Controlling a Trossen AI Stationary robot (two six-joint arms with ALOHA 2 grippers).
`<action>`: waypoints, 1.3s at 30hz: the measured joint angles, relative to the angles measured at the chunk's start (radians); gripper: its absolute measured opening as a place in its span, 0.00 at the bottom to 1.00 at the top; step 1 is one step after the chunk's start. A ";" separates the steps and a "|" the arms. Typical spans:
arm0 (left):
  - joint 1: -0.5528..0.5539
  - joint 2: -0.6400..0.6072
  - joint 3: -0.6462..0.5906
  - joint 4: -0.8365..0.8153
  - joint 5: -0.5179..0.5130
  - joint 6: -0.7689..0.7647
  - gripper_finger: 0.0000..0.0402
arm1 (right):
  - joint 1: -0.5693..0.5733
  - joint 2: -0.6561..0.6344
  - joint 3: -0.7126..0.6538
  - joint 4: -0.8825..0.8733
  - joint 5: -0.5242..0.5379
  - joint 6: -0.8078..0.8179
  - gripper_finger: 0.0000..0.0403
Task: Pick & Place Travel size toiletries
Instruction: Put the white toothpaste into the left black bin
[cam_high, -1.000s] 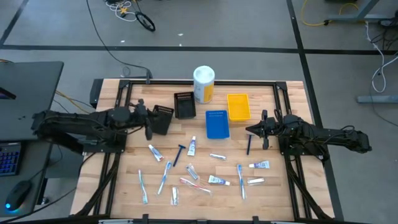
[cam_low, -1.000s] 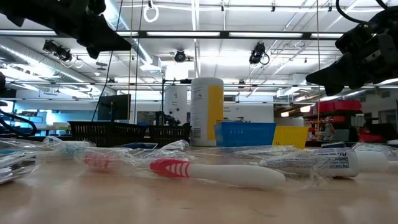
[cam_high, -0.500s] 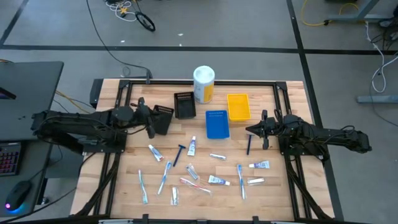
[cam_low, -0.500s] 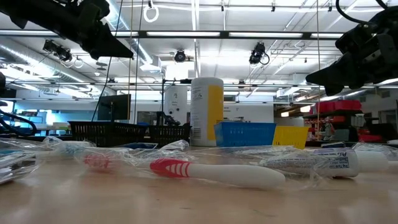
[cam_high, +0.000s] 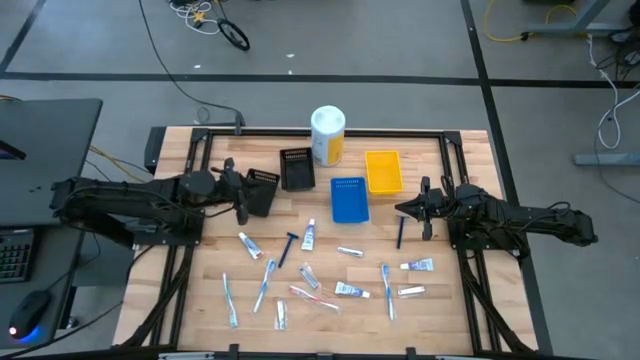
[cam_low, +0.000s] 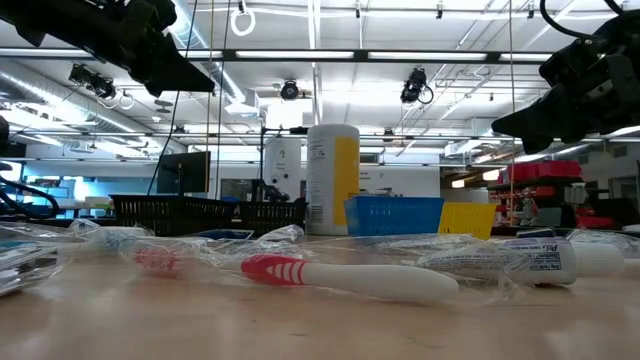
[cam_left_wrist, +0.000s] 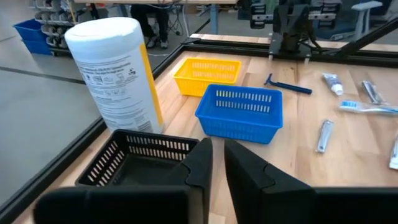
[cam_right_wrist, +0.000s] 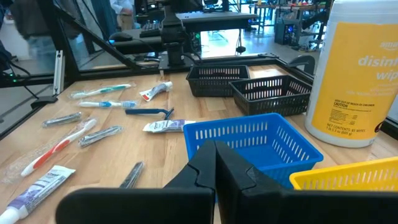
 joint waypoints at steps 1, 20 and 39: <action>0.000 0.000 0.000 0.000 0.000 0.005 0.16 | 0.000 0.000 0.000 0.000 0.000 0.000 0.00; 0.000 0.000 0.000 -0.045 0.059 0.000 0.24 | 0.000 0.000 0.000 0.009 -0.059 -0.007 0.00; -0.014 0.000 0.000 -0.199 0.267 -0.035 0.24 | 0.001 0.000 0.000 0.554 0.182 0.063 0.00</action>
